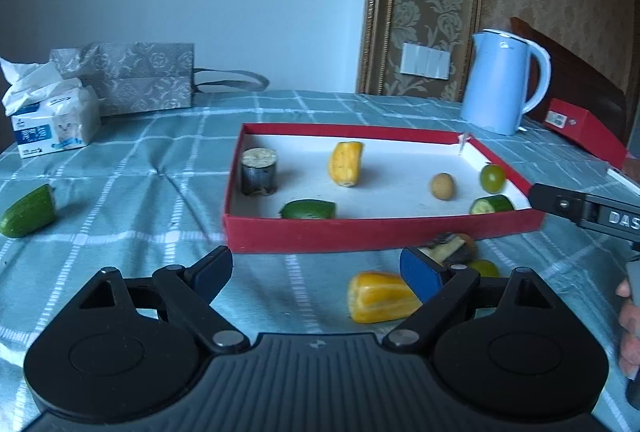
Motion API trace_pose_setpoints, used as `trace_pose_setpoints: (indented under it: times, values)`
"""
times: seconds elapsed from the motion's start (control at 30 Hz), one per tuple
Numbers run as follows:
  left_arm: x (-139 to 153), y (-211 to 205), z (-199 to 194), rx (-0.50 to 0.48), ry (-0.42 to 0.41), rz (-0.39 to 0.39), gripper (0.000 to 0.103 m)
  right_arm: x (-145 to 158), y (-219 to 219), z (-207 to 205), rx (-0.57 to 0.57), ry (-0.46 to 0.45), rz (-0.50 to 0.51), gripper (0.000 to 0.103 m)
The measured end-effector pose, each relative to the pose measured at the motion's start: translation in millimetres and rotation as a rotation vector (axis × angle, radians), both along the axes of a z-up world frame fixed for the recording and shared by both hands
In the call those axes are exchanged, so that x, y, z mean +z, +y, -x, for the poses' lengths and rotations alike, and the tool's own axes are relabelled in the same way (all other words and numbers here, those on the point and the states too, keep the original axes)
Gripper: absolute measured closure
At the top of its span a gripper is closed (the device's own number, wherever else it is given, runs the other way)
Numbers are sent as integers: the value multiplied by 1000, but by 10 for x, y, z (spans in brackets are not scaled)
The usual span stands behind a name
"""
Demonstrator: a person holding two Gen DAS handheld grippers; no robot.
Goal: Organize fruits
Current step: 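Move the left gripper to the yellow bell pepper and close on it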
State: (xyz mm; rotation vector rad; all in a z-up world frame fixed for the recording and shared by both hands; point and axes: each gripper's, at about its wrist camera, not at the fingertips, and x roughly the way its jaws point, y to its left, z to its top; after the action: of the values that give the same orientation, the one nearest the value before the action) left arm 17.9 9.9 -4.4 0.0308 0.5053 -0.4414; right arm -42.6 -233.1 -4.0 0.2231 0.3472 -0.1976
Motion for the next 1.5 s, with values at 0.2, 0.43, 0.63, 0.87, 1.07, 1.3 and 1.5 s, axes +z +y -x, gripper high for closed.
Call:
trace_pose_setpoints:
  times: [0.2, 0.43, 0.63, 0.87, 1.07, 1.3, 1.5]
  values:
    - [-32, -170, 69, -41, -3, -36, 12, -8, -26, 1, -13, 0, -17, 0]
    - [-114, -309, 49, -41, 18, -101, 12, -4, -17, 12, -10, -9, -18, 0]
    - [-161, -398, -14, -41, 59, -117, 12, 1, -7, 18, -4, -12, -17, 0]
    - [-176, -417, -53, -19, 82, -121, 12, -6, 2, 2, -2, -7, -17, 0]
    - [-173, -464, -30, -36, 72, -137, 32, -17, 0, -16, -4, 7, -18, 0]
    - [-167, -516, 23, -67, 57, -142, 50, -26, -6, -15, -5, 9, -16, 0]
    - [-165, -520, 37, -79, 55, -138, 55, -29, -3, -19, -6, 9, -15, 0]
